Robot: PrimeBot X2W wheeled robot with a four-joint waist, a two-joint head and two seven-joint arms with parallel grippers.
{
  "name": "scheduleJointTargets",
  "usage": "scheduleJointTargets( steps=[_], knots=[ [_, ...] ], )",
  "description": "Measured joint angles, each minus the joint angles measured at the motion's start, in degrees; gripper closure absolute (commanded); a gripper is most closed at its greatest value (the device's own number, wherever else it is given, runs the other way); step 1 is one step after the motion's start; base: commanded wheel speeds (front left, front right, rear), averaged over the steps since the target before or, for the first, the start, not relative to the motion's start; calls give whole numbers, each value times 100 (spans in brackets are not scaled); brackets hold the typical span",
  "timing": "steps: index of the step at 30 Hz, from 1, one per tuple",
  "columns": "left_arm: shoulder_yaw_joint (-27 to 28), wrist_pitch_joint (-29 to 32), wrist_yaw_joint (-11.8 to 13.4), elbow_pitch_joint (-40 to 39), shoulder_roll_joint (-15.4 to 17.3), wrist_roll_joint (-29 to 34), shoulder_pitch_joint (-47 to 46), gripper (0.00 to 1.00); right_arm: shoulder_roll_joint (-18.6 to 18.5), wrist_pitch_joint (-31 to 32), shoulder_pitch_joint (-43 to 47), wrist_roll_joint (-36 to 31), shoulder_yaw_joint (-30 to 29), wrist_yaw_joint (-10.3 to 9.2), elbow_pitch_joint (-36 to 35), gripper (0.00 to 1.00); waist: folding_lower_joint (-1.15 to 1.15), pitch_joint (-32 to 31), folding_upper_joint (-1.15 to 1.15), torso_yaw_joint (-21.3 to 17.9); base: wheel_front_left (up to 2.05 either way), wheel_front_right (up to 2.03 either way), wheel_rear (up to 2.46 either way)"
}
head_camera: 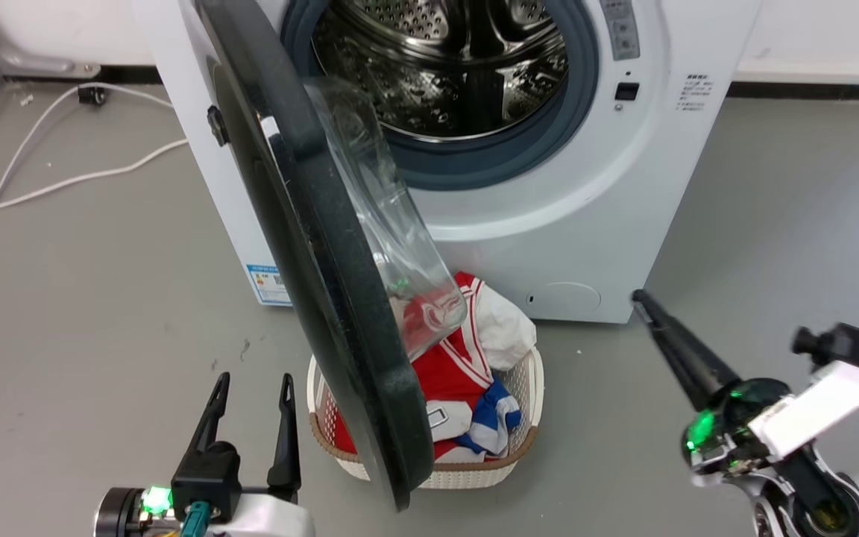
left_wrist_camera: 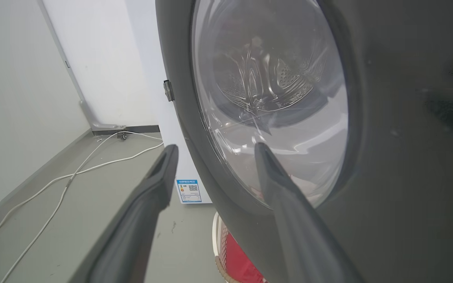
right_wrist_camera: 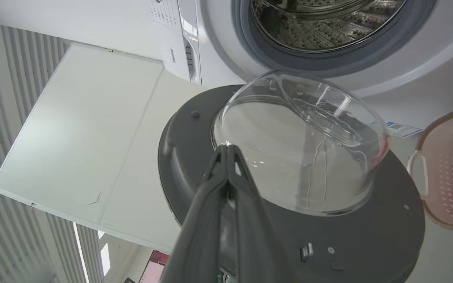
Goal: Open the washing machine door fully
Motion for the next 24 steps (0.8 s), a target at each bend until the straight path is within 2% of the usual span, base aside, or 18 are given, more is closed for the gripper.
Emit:
scheduleJointTargets(
  steps=[4,6,12,15,18,21,24],
  knots=[
    [36,0,2,-7,13,0,115,0,31,-699,169,-421,-320,0,-46,100,0,-162,0,-57,0,0,0],
    [44,0,4,-26,15,0,151,0,-25,-1138,249,-887,-378,1,-125,100,0,-219,0,-80,0,0,0],
    [107,0,20,-55,20,-9,219,0,-288,-2718,499,-2276,-121,1,-177,100,0,-313,0,-131,0,0,0],
    [125,0,21,-57,22,-18,265,0,-666,-3531,571,-3502,87,1,21,100,0,-351,0,-143,0,0,0],
    [140,0,22,-64,20,-34,314,0,-765,-3712,641,-5059,100,1,256,100,0,-378,0,-159,0,0,0],
    [149,0,24,-85,15,-38,329,0,-419,-3735,667,-6361,-270,9,122,100,0,-384,0,-171,0,0,0],
    [154,0,24,-90,15,-38,344,0,-149,-3735,887,-7452,-326,11,5,100,0,-388,0,-167,0,0,0]
  ],
)
